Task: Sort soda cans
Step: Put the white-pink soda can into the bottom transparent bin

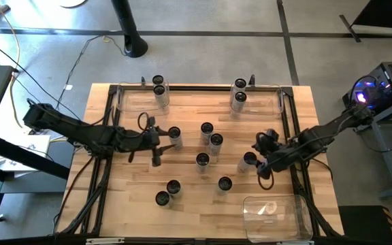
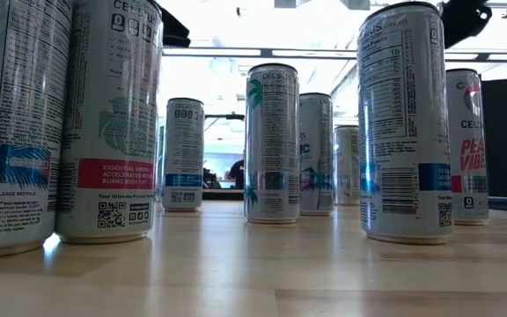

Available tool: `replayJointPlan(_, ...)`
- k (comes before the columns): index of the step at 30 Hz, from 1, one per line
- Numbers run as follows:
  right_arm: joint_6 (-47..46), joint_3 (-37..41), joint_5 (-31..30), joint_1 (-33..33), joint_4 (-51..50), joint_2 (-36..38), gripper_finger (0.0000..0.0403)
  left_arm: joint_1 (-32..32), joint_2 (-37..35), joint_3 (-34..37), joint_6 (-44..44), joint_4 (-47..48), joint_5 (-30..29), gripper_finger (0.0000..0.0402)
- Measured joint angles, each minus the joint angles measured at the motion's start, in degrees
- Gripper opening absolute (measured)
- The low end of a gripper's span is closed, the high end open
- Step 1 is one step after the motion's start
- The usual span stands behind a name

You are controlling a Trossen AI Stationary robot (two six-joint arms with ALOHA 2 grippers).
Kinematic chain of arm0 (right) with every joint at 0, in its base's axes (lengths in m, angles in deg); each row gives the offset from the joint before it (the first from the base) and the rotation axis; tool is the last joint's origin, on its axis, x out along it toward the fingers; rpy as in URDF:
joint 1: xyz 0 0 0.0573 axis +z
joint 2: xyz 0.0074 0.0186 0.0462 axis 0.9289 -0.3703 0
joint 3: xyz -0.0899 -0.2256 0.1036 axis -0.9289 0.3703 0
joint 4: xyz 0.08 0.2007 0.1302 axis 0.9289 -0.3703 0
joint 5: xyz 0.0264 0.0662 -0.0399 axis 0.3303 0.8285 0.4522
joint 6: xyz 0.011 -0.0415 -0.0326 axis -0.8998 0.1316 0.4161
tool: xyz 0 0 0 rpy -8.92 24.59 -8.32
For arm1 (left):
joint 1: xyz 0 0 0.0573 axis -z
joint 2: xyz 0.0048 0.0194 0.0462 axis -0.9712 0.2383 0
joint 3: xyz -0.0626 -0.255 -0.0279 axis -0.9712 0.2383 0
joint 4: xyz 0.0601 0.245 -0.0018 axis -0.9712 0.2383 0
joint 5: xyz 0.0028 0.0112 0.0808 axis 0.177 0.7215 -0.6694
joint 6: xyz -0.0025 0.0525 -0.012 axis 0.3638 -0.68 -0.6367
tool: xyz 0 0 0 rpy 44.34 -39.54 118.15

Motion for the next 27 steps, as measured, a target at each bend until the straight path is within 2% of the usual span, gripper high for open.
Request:
replayJointPlan(8, 6.94, 0.47, 0.24, -1.68, 3.50, -0.23, 0.0300, -0.04, -0.25, 0.00, -0.49, -0.53, -0.43, 0.0186)
replayJointPlan(15, 5.58, 0.47, 4.70, -4.88, 3.87, -0.24, 0.0304, -0.44, -0.22, 0.00, -2.74, -1.95, -0.85, 0.0186)
replayJointPlan(22, 6.35, 0.50, 15.26, -8.51, 3.86, -2.29, 0.0343, -0.87, -0.22, 0.00, -3.41, -1.92, -0.87, 0.0186)
replayJointPlan(27, 6.53, 0.50, 14.57, -9.75, -0.41, -3.86, 0.0350, -0.85, -0.22, 0.00, -3.56, -1.91, -0.85, 0.0186)
